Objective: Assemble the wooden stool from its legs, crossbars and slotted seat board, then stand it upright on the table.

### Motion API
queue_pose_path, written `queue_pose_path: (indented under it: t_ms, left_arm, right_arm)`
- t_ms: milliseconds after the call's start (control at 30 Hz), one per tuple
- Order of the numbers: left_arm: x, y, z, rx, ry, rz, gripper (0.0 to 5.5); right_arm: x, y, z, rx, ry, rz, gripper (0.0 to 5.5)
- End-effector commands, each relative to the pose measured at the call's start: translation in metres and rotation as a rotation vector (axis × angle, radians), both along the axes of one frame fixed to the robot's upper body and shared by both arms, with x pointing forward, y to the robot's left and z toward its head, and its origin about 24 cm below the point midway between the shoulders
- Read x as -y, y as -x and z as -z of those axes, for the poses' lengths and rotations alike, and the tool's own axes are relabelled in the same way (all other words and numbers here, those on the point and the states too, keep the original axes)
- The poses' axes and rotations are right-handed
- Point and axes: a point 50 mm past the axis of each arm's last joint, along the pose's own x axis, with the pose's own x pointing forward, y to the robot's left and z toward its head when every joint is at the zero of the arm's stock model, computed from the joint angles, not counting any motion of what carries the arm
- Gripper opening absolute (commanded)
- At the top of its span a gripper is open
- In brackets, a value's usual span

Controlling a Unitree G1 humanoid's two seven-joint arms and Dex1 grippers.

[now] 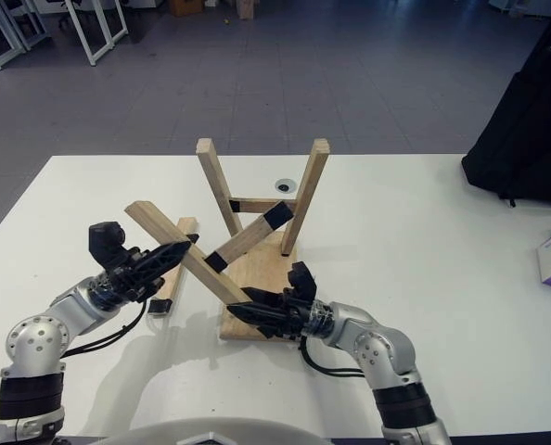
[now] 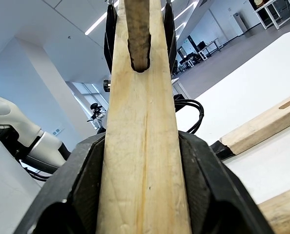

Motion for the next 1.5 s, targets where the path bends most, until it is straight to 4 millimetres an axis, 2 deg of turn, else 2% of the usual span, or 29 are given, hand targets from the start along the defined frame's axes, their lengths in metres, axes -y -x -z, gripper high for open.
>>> queue_pose_path:
  t_ms: [33,167,267,400,467,633,767,867,1100,1300,1500]
  left_arm:
    - [0.002,-0.003,0.0,0.022,-0.019,-0.004,2.06]
    - [0.0,-0.005,-0.004,0.046,-0.009,-0.027,2.05]
    - [-0.008,-0.01,-0.021,0.108,0.035,-0.079,2.05]
    - [-0.021,-0.014,-0.046,0.202,0.024,-0.148,2.05]
    - [-0.023,-0.014,-0.049,0.236,-0.065,-0.145,2.05]
    - [-0.019,-0.015,-0.039,0.291,-0.326,-0.079,2.05]
    - [-0.007,-0.018,-0.029,0.329,-0.432,0.011,2.05]
    - [0.0,-0.019,-0.025,0.36,-0.487,0.062,2.05]
    - [-0.001,-0.028,-0.021,0.395,-0.574,0.108,2.05]
    - [-0.002,-0.032,-0.019,0.49,-0.759,0.155,2.05]
    - [-0.001,-0.034,-0.017,0.447,-0.771,0.19,2.05]
  right_arm:
    - [0.001,-0.007,0.003,0.004,0.086,0.053,2.51]
    - [0.006,-0.007,0.0,-0.003,0.101,0.053,3.36]
    - [0.02,-0.005,-0.004,0.002,0.136,0.092,3.96]
    - [0.044,-0.005,-0.015,0.045,0.2,0.173,4.0]
    - [0.051,-0.008,-0.019,0.112,0.292,0.221,4.0]
    - [0.049,-0.029,0.002,0.317,0.663,0.348,4.0]
    - [0.042,-0.032,0.018,0.371,0.798,0.334,4.0]
    - [0.043,-0.029,0.027,0.399,0.864,0.302,4.0]
    - [0.046,-0.027,0.036,0.378,0.936,0.262,4.0]
    - [0.048,-0.019,0.044,0.386,1.048,0.177,4.0]
    - [0.049,-0.017,0.051,0.344,1.077,0.164,4.0]
